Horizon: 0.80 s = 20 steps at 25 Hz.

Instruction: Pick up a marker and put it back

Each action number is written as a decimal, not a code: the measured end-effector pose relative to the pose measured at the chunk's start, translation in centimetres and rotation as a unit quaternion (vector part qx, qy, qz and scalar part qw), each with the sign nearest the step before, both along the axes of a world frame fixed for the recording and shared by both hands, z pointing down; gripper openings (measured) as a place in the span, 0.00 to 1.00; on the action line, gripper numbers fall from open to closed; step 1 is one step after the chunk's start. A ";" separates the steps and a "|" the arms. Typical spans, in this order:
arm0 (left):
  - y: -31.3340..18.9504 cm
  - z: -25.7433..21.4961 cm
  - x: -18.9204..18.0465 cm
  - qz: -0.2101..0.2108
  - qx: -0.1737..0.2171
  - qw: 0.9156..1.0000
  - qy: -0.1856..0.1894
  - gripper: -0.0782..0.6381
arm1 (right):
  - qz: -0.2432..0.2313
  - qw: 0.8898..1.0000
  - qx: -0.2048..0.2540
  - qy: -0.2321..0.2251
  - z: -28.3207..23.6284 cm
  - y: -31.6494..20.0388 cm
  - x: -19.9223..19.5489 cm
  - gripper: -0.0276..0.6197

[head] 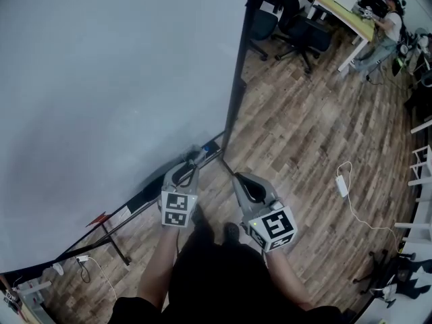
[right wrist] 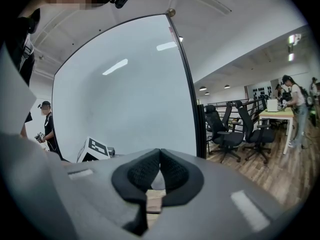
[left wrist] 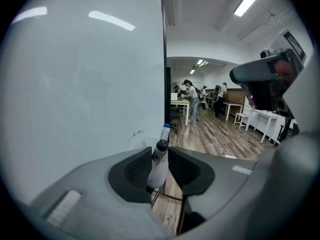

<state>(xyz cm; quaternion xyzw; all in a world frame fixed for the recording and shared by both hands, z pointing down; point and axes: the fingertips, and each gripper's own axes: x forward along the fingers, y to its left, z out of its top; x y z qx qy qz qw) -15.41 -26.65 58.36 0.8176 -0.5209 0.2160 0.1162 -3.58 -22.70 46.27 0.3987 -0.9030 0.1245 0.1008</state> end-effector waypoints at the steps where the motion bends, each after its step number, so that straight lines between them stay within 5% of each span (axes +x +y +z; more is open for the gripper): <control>1: 0.0 0.0 0.0 0.000 0.000 1.000 -0.001 0.26 | 0.001 1.000 0.001 0.000 -0.1 0.0 0.0 0.05; 20: -0.4 -2.8 -1.4 -0.046 0.045 0.998 -0.009 0.22 | -0.010 1.000 0.008 -0.006 -0.5 0.2 0.9 0.05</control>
